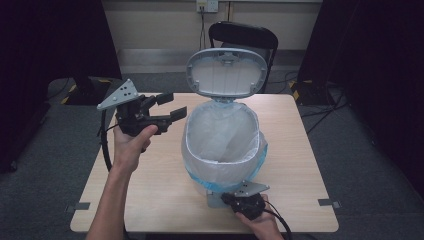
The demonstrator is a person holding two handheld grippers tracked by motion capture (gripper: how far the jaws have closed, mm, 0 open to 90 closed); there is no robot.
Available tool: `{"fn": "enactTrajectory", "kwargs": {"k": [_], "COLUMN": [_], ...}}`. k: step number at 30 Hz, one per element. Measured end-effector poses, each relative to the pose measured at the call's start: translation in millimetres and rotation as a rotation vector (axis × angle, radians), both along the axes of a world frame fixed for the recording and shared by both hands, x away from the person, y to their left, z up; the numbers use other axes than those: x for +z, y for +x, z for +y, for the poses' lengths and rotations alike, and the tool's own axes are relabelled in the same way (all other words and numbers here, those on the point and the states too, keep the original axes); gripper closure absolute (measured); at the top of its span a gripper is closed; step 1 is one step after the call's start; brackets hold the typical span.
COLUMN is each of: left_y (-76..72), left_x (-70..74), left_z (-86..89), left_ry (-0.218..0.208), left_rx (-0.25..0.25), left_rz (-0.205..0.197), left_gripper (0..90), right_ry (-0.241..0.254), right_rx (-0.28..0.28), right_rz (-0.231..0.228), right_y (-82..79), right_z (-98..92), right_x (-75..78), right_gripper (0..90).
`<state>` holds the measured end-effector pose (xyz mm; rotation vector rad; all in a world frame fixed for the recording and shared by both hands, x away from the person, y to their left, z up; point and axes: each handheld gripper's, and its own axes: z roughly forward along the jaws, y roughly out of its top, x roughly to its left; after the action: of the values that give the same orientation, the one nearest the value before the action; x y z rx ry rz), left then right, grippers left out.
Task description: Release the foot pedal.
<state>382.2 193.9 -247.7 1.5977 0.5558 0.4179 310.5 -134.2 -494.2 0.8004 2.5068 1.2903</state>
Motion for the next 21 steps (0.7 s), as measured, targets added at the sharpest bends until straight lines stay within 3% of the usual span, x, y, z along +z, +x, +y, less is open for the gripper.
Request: {"fn": "enactTrajectory", "kwargs": {"k": [9, 17, 21], "left_y": [-5.3, -6.5, -3.3], "left_x": [-12.8, -41.9, -59.7], "left_z": [32.4, 59.8, 65.2], "left_ry": [0.003, 0.015, 0.071], "left_rx": [0.089, 0.219, 0.256], "left_rz": [0.034, 0.100, 0.144], "left_gripper": [29.4, 28.1, 25.7], "right_ry": [0.003, 0.008, 0.011], "right_rx": [-0.002, -0.007, -0.009], "right_rz": [0.001, 0.015, 0.017], "right_y": [-0.5, 1.0, 0.8], "right_z": [0.1, -0.4, -0.5], "right_x": [-0.1, 0.1, -0.1], "right_gripper": [86.7, 87.1, 87.0]}}
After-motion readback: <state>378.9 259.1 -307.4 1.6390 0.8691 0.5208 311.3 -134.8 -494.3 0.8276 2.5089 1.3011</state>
